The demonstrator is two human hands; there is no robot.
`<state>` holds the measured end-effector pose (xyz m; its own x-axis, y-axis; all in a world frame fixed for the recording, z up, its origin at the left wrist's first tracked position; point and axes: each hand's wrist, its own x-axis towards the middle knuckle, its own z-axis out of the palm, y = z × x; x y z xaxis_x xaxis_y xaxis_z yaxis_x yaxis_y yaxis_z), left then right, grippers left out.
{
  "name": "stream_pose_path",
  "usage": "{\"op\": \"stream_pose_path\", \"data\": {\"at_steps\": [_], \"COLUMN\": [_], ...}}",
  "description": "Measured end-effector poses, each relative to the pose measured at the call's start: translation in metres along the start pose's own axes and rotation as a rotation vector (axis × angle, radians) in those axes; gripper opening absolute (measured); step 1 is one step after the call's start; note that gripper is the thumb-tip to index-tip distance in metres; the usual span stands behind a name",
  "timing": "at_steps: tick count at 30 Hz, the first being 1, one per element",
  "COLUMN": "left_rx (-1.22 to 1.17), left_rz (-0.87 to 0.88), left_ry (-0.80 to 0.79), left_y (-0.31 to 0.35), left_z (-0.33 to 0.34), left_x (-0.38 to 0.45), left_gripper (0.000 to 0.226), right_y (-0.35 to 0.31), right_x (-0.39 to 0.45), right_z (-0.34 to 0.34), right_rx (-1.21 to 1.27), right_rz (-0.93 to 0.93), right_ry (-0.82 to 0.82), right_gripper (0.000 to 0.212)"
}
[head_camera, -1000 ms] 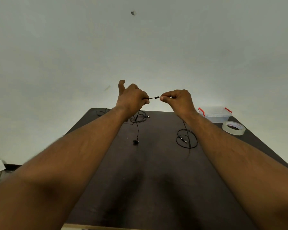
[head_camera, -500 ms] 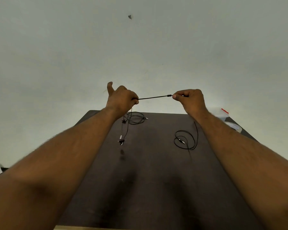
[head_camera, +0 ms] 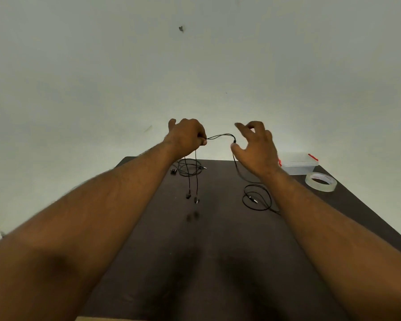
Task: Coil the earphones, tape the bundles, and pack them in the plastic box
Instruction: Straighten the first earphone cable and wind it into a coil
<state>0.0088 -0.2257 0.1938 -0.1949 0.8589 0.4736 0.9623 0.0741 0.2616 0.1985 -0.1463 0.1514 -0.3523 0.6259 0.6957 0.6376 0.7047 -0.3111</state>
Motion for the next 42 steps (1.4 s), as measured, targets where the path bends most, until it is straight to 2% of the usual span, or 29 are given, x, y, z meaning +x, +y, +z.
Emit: {"op": "stream_pose_path", "data": {"at_steps": [3, 8, 12, 15, 18, 21, 23, 25, 27, 30, 33, 35, 38, 40, 42], "left_rx": [0.000, -0.006, -0.042, 0.033, 0.128, 0.077, -0.190, -0.592, -0.849, -0.996, -1.009, -0.982, -0.919, -0.835, -0.606], "left_rz": [0.045, 0.038, 0.003, 0.061, 0.131, 0.159, 0.136, 0.014, -0.118, -0.238, -0.288, -0.315, -0.327, -0.250, -0.111], "left_ry": [-0.010, -0.029, -0.037, -0.018, -0.021, -0.026, -0.061, -0.122, -0.173, -0.215, -0.270, -0.326, -0.393, -0.379, -0.317], "left_y": [0.008, 0.011, 0.013, 0.012, 0.006, 0.001, -0.002, -0.001, 0.000, 0.002, 0.000, -0.003, -0.016, -0.029, -0.042], "left_z": [0.003, 0.003, 0.003, 0.004, 0.005, 0.008, 0.008, 0.007, 0.009, 0.011, 0.007, 0.004, 0.008, 0.014, 0.015], "left_x": [-0.001, -0.004, -0.006, -0.008, -0.010, -0.013, -0.016, -0.020, -0.022, -0.022, -0.020, -0.021, -0.031, -0.039, -0.042], "left_gripper": [0.011, 0.013, 0.012, 0.014, 0.017, 0.020, 0.017, 0.013, 0.013, 0.012, 0.013, 0.018, 0.015, 0.009, 0.012], "right_y": [-0.024, -0.039, -0.041, -0.035, -0.029, -0.025, -0.021, -0.016, -0.013, -0.011, -0.011, -0.008, 0.009, 0.023, 0.033], "right_x": [0.004, 0.009, 0.007, 0.009, 0.013, 0.020, 0.025, 0.030, 0.035, 0.044, 0.047, 0.050, 0.059, 0.062, 0.061], "right_z": [0.011, 0.015, 0.019, 0.014, 0.004, -0.003, -0.006, -0.009, -0.014, -0.019, -0.019, -0.020, -0.030, -0.038, -0.043], "right_rx": [0.355, 0.893, 0.962, 0.860, 0.596, 0.425, 0.300, 0.105, -0.067, -0.152, -0.268, -0.320, -0.331, -0.367, -0.390], "right_rz": [0.074, 0.389, 0.518, 0.430, 0.216, 0.013, -0.127, -0.320, -0.459, -0.561, -0.687, -0.710, -0.557, -0.487, -0.461], "right_ry": [-0.052, -0.180, -0.234, -0.256, -0.324, -0.360, -0.349, -0.332, -0.318, -0.278, -0.283, -0.277, -0.217, -0.241, -0.262], "right_gripper": [0.038, 0.018, 0.009, 0.009, 0.008, 0.010, 0.012, 0.016, 0.019, 0.018, 0.015, 0.012, 0.015, 0.018, 0.018]}}
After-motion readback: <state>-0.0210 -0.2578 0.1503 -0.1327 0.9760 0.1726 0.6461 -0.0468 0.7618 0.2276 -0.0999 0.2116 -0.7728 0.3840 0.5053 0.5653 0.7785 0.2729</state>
